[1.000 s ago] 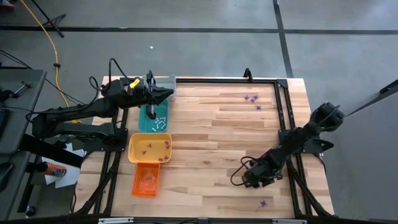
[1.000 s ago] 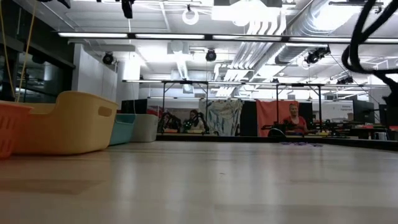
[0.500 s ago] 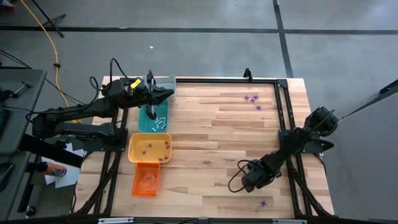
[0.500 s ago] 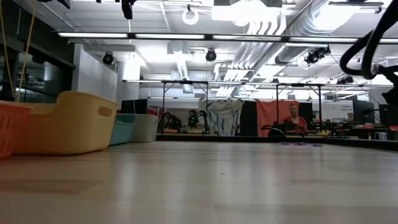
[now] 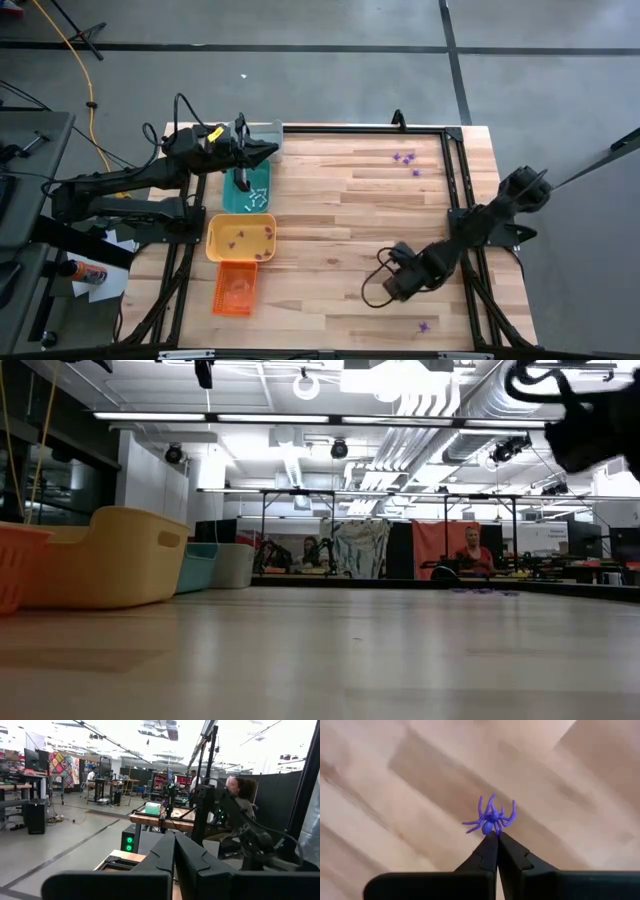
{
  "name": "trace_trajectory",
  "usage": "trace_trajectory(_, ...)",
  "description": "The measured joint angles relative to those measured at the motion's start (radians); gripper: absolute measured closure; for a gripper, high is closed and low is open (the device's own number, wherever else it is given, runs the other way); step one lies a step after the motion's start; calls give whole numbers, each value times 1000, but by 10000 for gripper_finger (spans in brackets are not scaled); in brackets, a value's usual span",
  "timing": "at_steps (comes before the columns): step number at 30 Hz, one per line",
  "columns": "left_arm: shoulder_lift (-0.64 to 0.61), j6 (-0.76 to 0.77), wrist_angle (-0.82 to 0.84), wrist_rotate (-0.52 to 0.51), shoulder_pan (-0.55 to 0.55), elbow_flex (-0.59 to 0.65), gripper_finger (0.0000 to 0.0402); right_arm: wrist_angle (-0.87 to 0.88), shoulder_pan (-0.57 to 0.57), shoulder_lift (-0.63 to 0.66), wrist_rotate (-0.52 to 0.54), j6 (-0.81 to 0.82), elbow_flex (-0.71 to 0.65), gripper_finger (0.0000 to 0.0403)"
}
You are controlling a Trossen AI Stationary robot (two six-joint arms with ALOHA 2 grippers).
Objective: Sort Halloween decoration
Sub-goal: Put the purple spider toy in the orange bin
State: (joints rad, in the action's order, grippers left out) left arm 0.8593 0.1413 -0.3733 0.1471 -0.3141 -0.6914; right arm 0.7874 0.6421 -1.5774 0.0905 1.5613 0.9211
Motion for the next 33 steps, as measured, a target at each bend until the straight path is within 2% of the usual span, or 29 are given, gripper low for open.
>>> trace_trajectory(4, -3, 5, -15, -1, 0, 0, 401, 0, -50, 89, 158, -165, -2, 403)
trace_trajectory(8, -3, 5, -12, -1, 0, -1, 402, -88, -136, 154, 248, -507, -2, 403)
trace_trajectory(13, -3, 38, 9, -1, 11, -1, 401, -314, -299, 163, 239, -896, -2, 403)
trace_trajectory(19, 4, 35, 108, -44, 71, -1, 401, -732, -475, 154, 180, -1244, -1, 403)
trace_trajectory(25, 57, -37, 192, -136, 198, -1, 401, -1031, -591, 155, 32, -1387, 0, 403)
trace_trajectory(29, 109, -65, 181, -170, 260, -1, 401, -1122, -631, 155, -22, -1410, 0, 403)
trace_trajectory(33, 152, -65, 161, -187, 283, -1, 401, -1128, -642, 155, -49, -1411, 0, 403)
